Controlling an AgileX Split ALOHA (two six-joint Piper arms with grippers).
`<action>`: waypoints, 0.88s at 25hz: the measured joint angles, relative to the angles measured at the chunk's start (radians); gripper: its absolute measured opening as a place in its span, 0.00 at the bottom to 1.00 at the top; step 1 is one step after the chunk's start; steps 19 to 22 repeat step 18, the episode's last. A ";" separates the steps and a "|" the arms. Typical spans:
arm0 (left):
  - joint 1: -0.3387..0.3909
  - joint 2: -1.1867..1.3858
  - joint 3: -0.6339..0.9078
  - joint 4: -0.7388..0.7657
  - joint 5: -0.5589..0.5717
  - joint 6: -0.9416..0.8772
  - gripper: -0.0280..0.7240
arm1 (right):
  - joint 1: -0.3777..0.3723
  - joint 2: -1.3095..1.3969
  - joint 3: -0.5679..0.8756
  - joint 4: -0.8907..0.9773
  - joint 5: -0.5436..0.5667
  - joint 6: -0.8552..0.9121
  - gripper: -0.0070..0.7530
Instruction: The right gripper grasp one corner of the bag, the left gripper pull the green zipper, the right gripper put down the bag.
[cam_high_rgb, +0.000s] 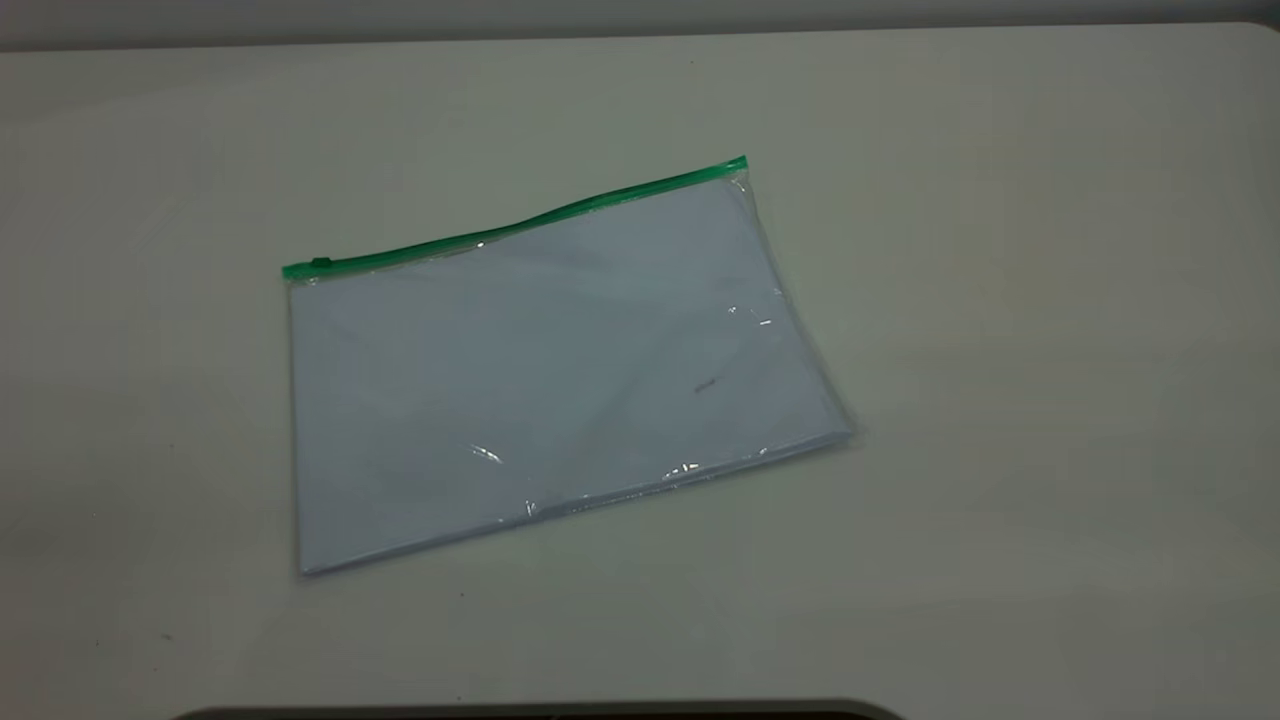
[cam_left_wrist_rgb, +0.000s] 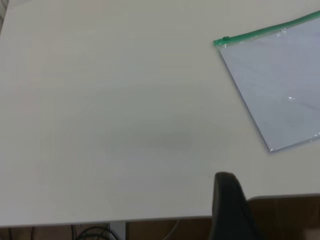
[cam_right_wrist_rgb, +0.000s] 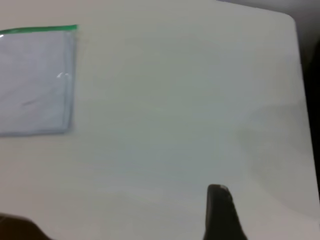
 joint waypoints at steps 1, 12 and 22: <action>0.000 0.000 0.000 0.000 0.000 0.000 0.67 | 0.000 0.000 0.000 -0.002 0.000 0.007 0.67; 0.000 0.000 0.000 0.000 0.000 -0.001 0.67 | 0.000 0.000 0.000 -0.009 0.000 0.012 0.67; 0.000 0.000 0.000 0.000 0.000 -0.001 0.67 | 0.000 0.000 0.000 -0.009 0.000 0.012 0.67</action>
